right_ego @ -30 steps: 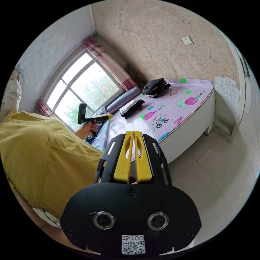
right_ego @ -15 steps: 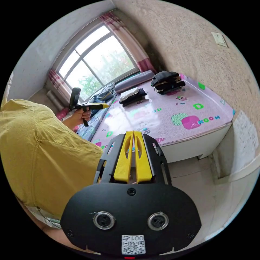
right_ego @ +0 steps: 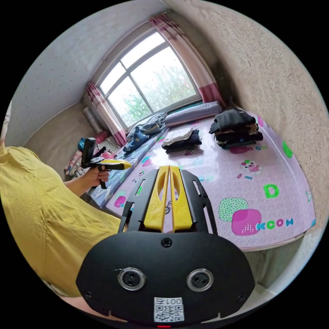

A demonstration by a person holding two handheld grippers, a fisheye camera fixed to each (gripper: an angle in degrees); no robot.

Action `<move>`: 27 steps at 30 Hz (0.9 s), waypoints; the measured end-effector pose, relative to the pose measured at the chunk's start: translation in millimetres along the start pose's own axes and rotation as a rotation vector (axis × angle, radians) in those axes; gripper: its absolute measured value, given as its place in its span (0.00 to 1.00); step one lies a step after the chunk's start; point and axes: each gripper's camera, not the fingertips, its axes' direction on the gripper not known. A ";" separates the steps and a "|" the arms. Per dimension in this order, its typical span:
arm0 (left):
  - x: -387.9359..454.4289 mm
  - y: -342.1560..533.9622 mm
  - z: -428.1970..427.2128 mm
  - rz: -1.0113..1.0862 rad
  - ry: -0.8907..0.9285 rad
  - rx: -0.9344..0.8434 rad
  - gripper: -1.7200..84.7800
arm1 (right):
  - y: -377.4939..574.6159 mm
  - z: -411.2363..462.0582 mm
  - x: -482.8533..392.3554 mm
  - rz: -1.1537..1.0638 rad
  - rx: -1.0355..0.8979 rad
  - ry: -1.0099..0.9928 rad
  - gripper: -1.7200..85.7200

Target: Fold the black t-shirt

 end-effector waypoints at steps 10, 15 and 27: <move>-14.5 -140.9 36.2 -0.045 -0.039 0.025 0.00 | -131.9 -52.6 25.5 -0.098 -0.019 -0.007 0.03; -24.4 -230.0 78.1 -0.072 -0.071 -0.005 0.02 | -208.7 -65.1 69.1 -0.187 -0.050 -0.022 0.04; -142.6 -450.0 192.4 -0.524 0.141 0.007 0.06 | -383.8 -62.6 191.4 -0.212 -0.189 0.035 0.10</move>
